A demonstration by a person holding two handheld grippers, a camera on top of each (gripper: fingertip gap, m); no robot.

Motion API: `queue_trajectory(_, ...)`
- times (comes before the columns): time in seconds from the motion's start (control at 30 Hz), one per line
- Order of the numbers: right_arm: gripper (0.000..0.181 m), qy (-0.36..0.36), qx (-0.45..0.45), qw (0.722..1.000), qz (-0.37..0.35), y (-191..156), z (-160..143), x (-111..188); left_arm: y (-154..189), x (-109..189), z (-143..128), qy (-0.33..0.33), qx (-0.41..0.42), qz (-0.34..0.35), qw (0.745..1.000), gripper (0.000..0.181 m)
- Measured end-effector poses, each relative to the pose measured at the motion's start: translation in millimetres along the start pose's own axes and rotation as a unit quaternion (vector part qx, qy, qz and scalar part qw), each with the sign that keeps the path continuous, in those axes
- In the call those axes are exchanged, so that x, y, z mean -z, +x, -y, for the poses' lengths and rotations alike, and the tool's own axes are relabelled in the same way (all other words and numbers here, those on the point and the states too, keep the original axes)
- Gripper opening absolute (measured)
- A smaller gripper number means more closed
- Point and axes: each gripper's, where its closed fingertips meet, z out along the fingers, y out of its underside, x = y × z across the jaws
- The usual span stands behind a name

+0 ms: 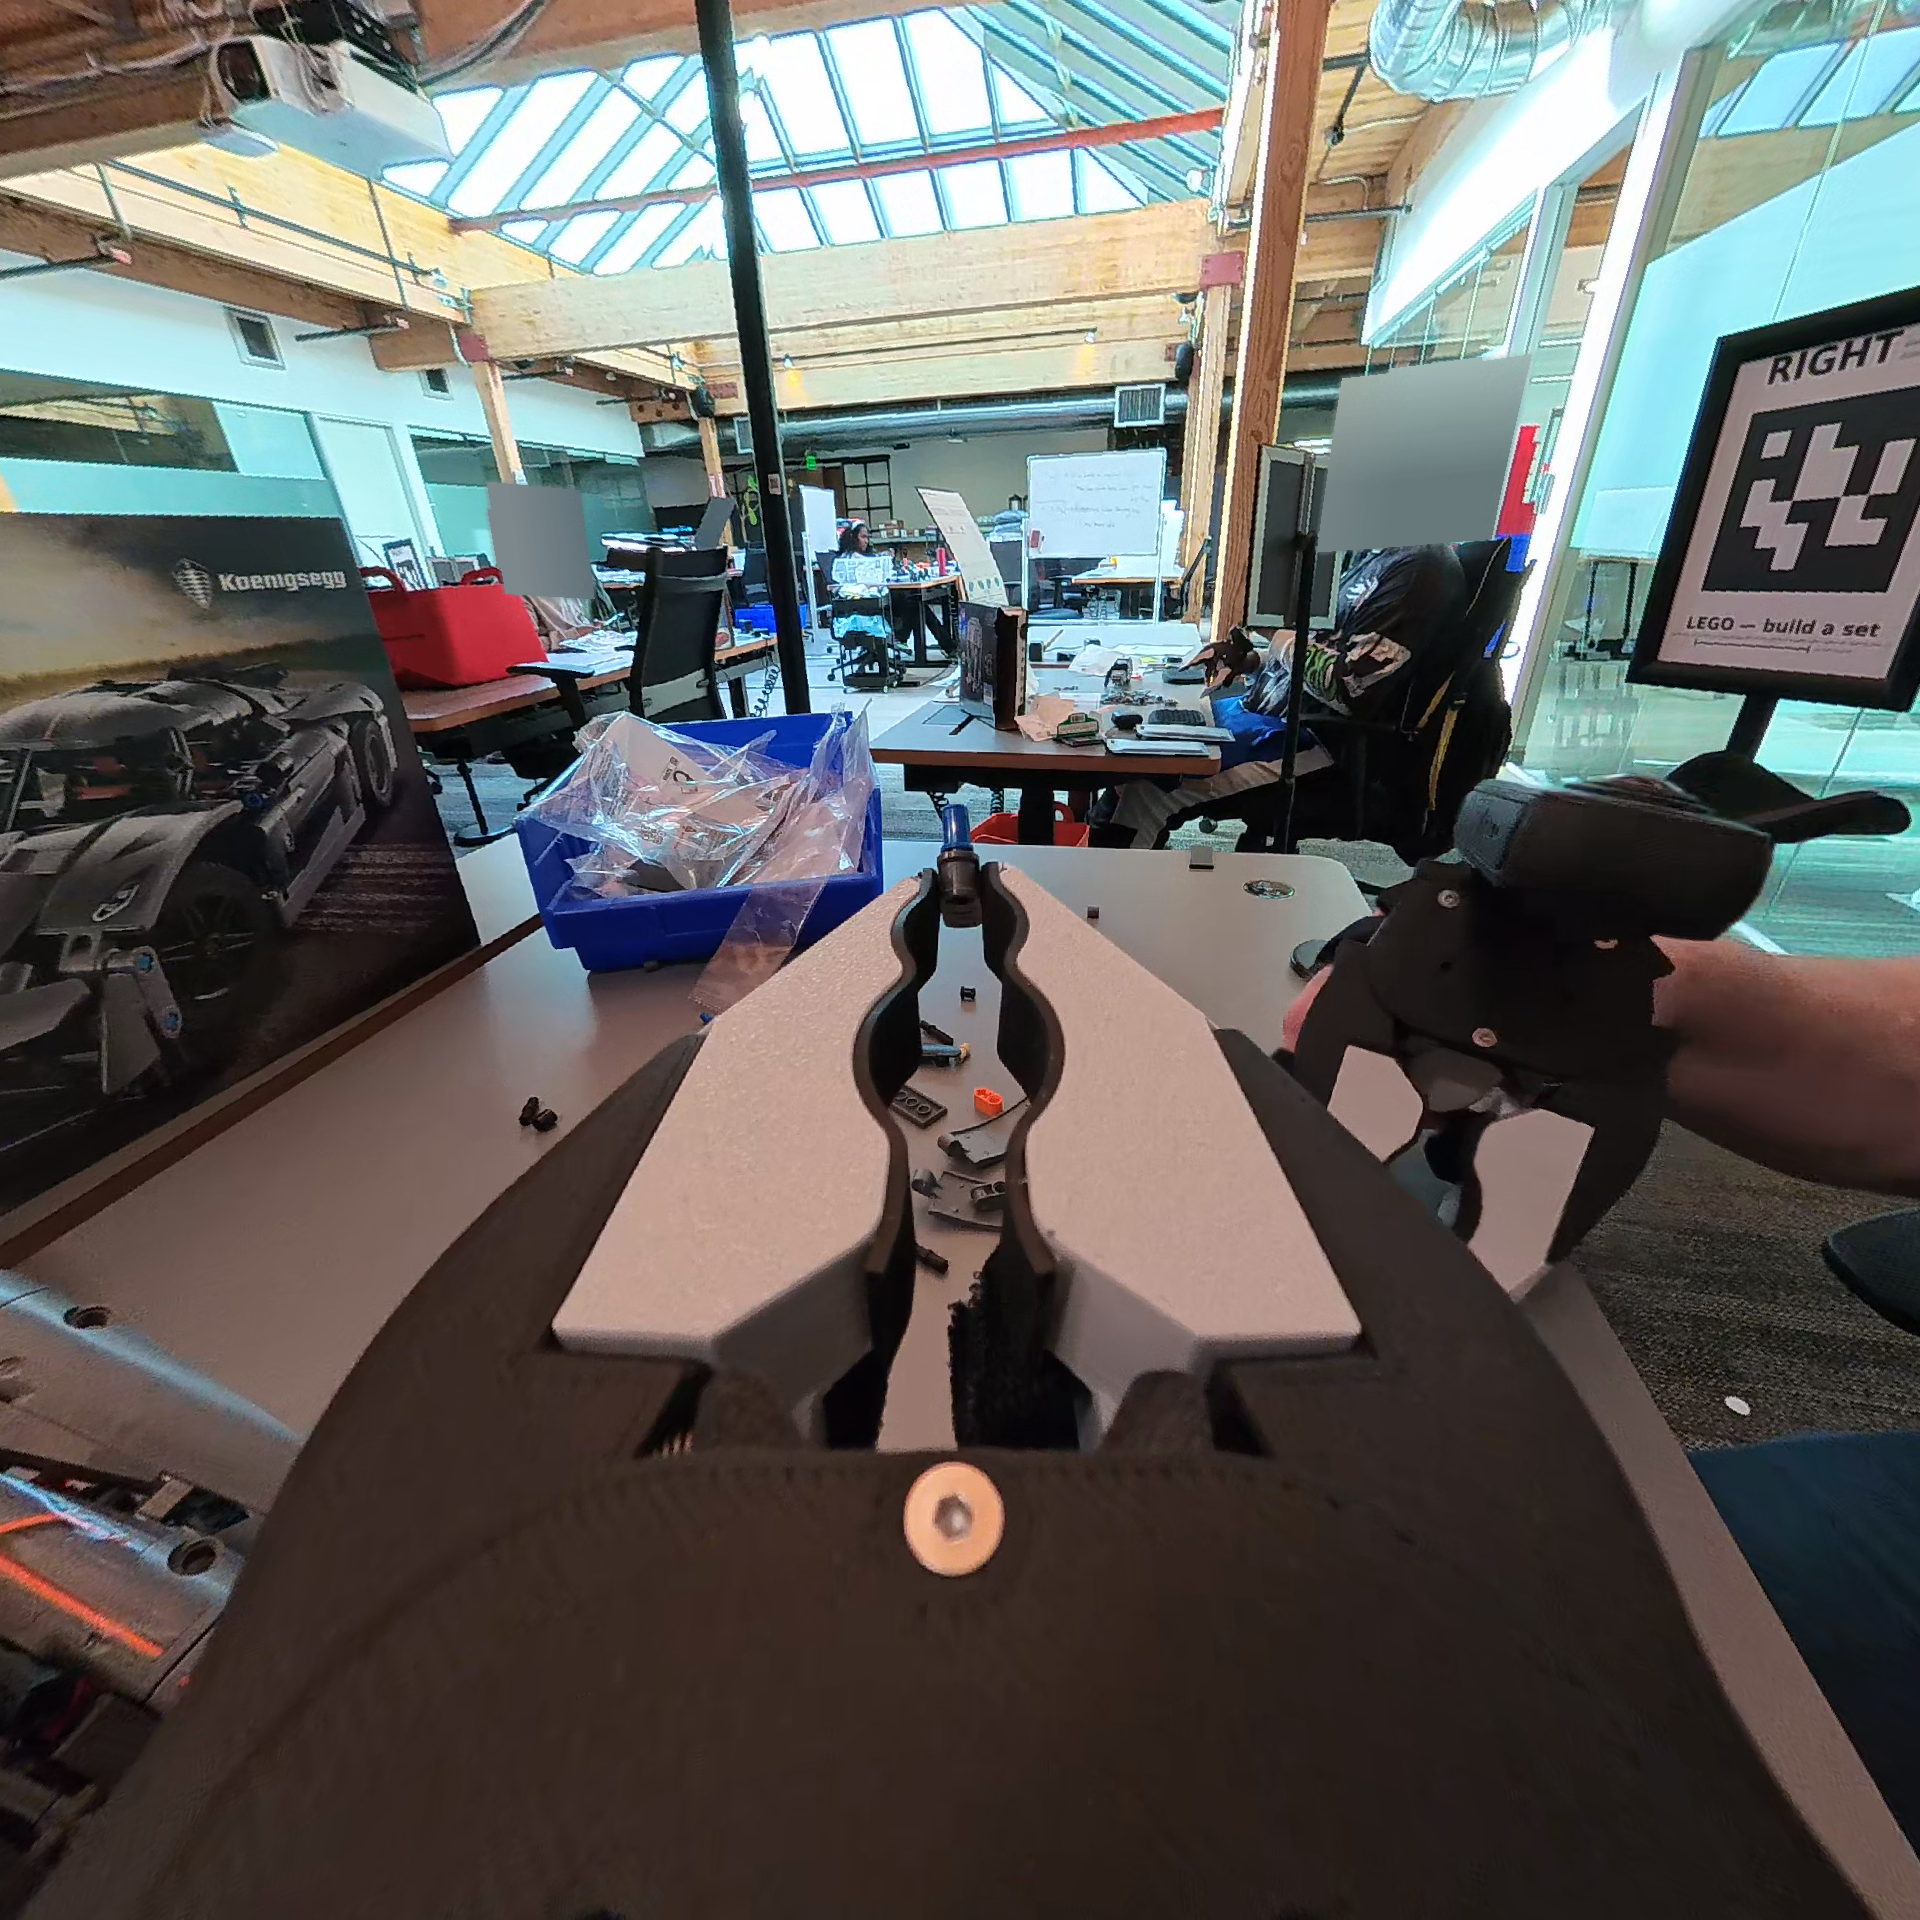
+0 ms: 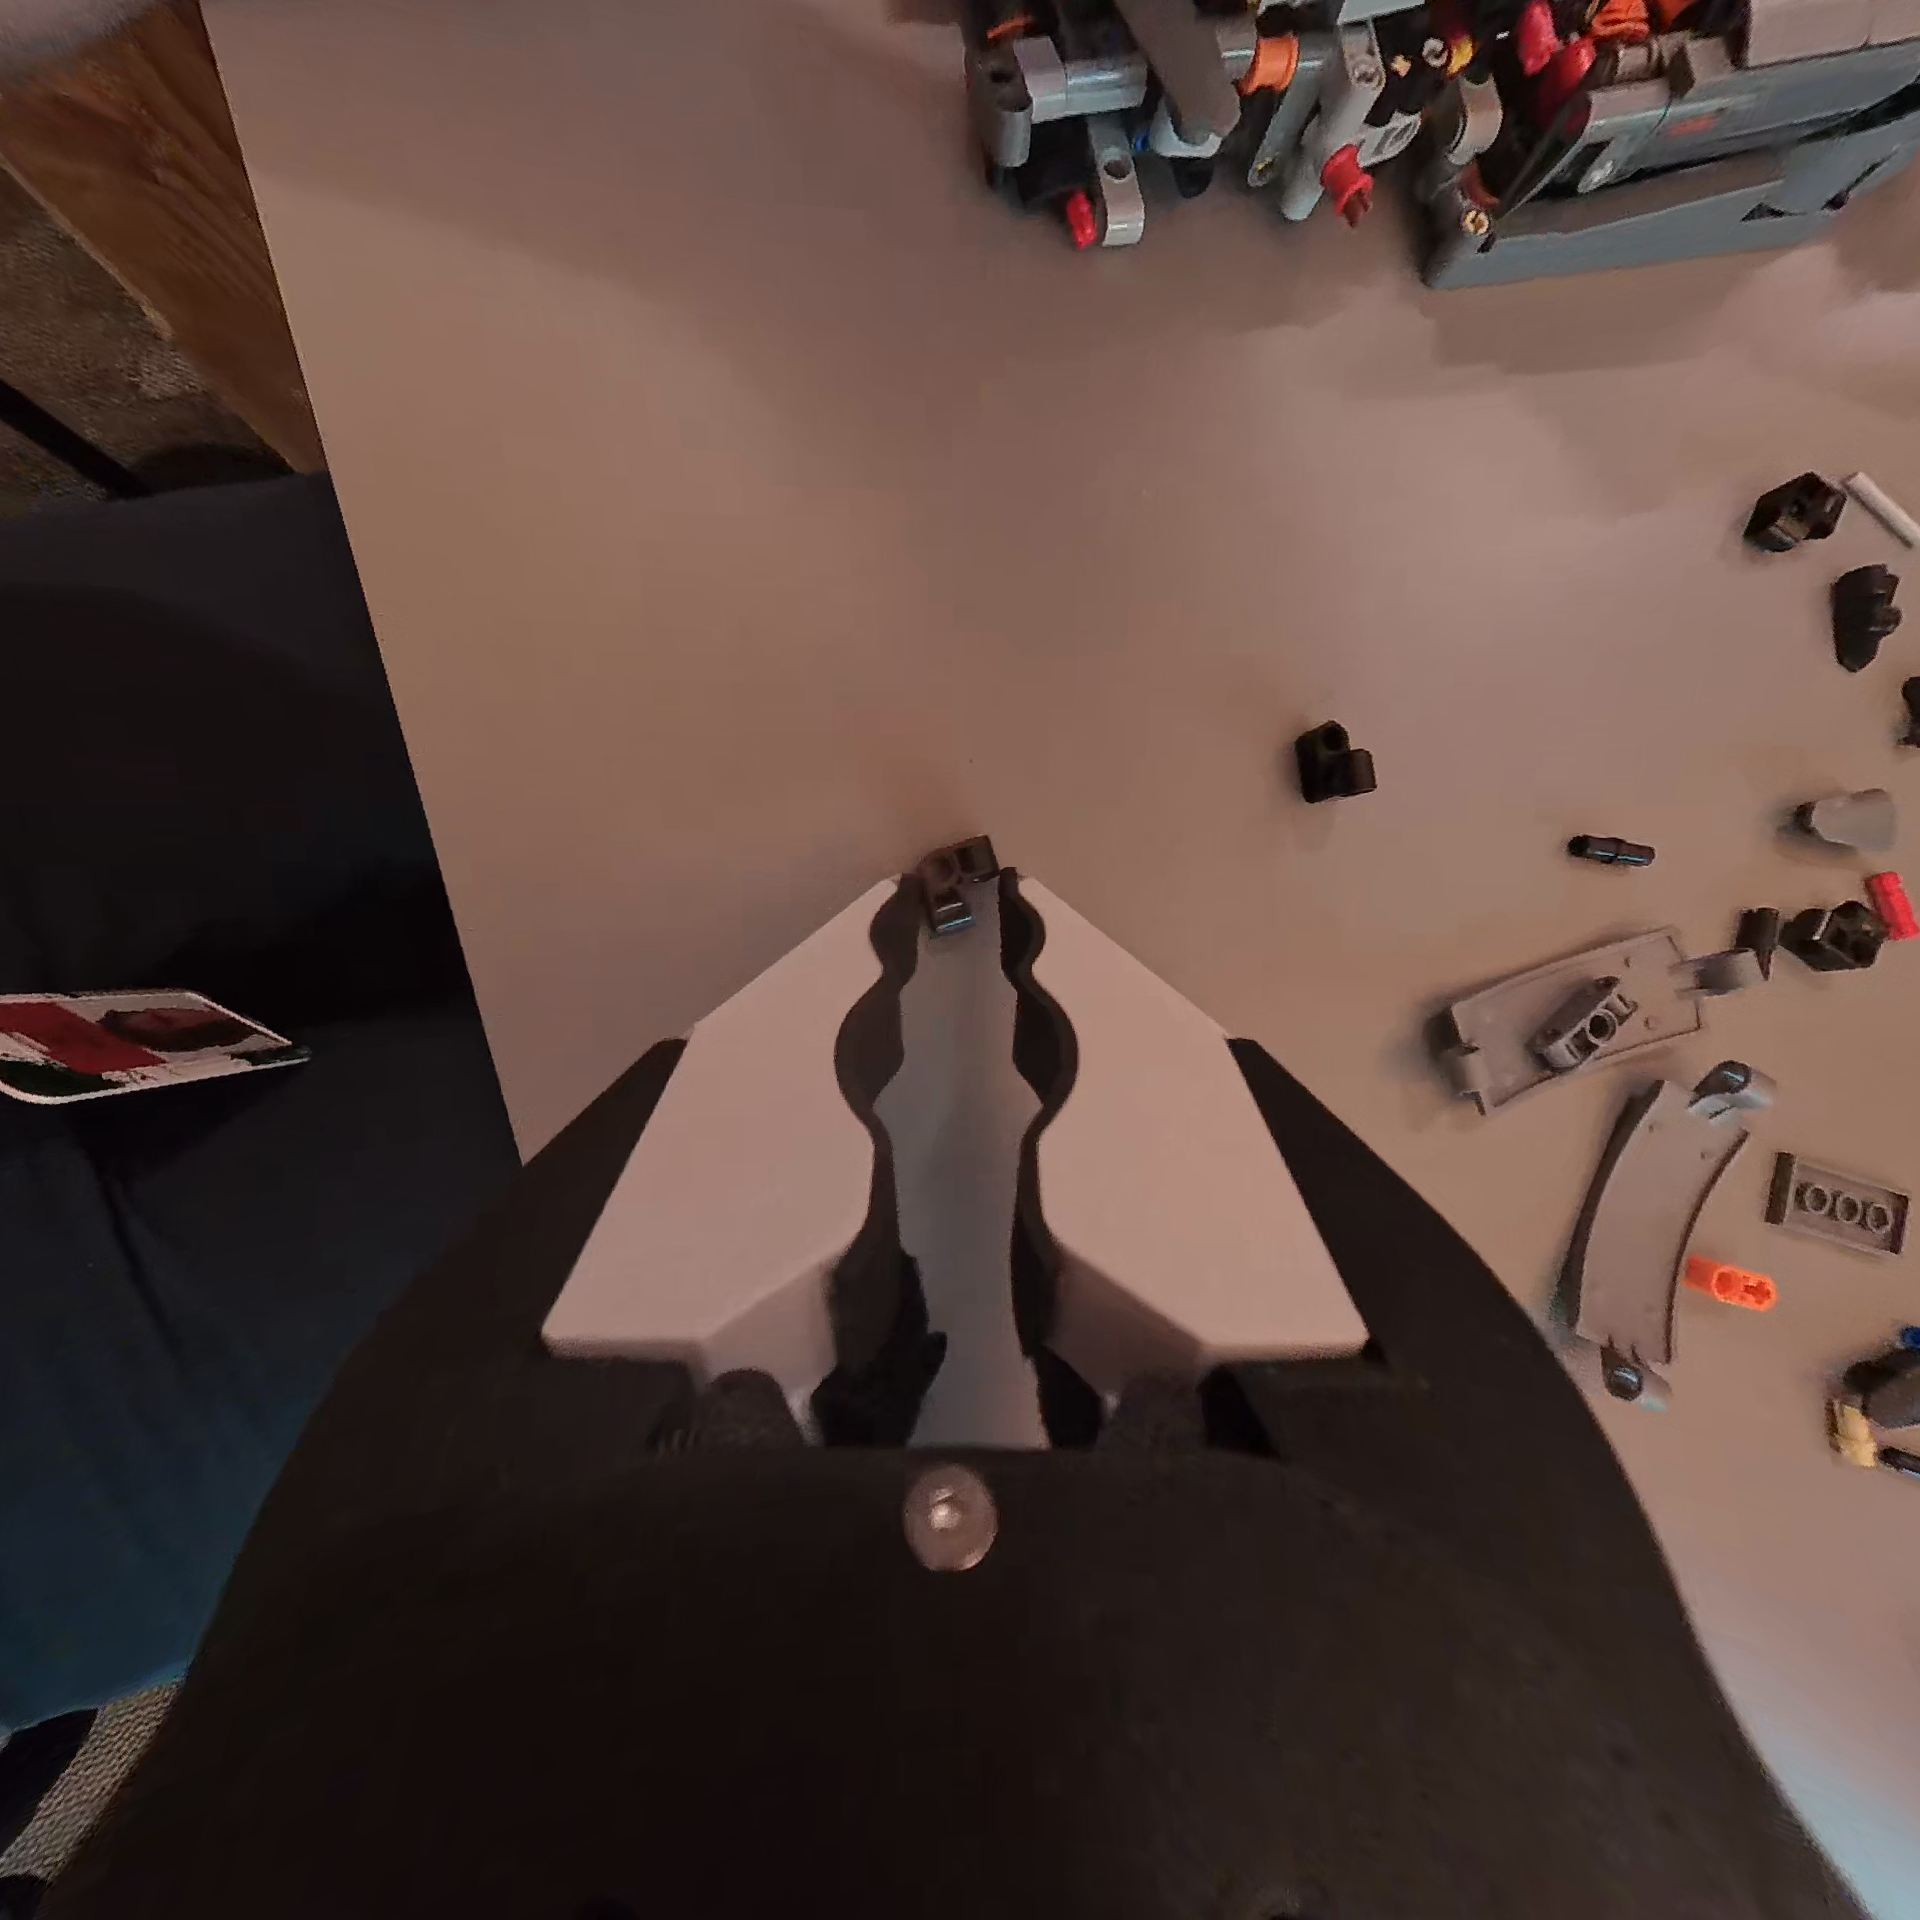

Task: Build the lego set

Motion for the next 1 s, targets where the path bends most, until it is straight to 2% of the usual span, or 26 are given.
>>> queue_trajectory(0.07,0.006,-0.001,-0.003,1.000,0.000,1,-1,-1,1,0,1,0.001,-0.001,-0.001,1.000,0.005)
queue_trajectory(0.33,0.006,0.038,-0.031,0.999,0.016,2,4,1,3,3,8,0.027,0.021,-0.019,0.999,0.005)
queue_trajectory(0.5,0.006,0.113,-0.065,0.991,0.032,9,17,16,4,5,11,0.038,0.030,-0.026,0.998,0.005)
queue_trajectory(0.6,0.006,0.206,-0.101,0.971,0.068,12,35,37,3,5,10,0.037,0.030,-0.027,0.998,0.005)
queue_trajectory(0.67,0.006,0.309,-0.135,0.934,0.119,15,54,64,4,5,11,0.039,0.032,-0.030,0.998,0.005)
queue_trajectory(0.7,0.006,0.371,-0.152,0.904,0.152,17,63,83,5,5,11,0.040,0.032,-0.031,0.998,0.006)
queue_trajectory(0.8,0.006,0.541,-0.187,0.784,0.239,30,74,144,5,5,11,0.043,0.034,-0.033,0.998,0.005)
queue_trajectory(0.87,0.006,0.608,-0.193,0.721,0.270,40,70,169,5,5,12,0.044,0.036,-0.034,0.998,0.005)
queue_trajectory(0.93,0.005,0.638,-0.188,0.689,0.289,43,67,179,5,5,11,0.044,0.037,-0.036,0.998,0.005)
queue_trajectory(1.0,0.006,0.649,-0.182,0.676,0.299,43,66,183,6,4,11,0.043,0.036,-0.037,0.998,0.005)
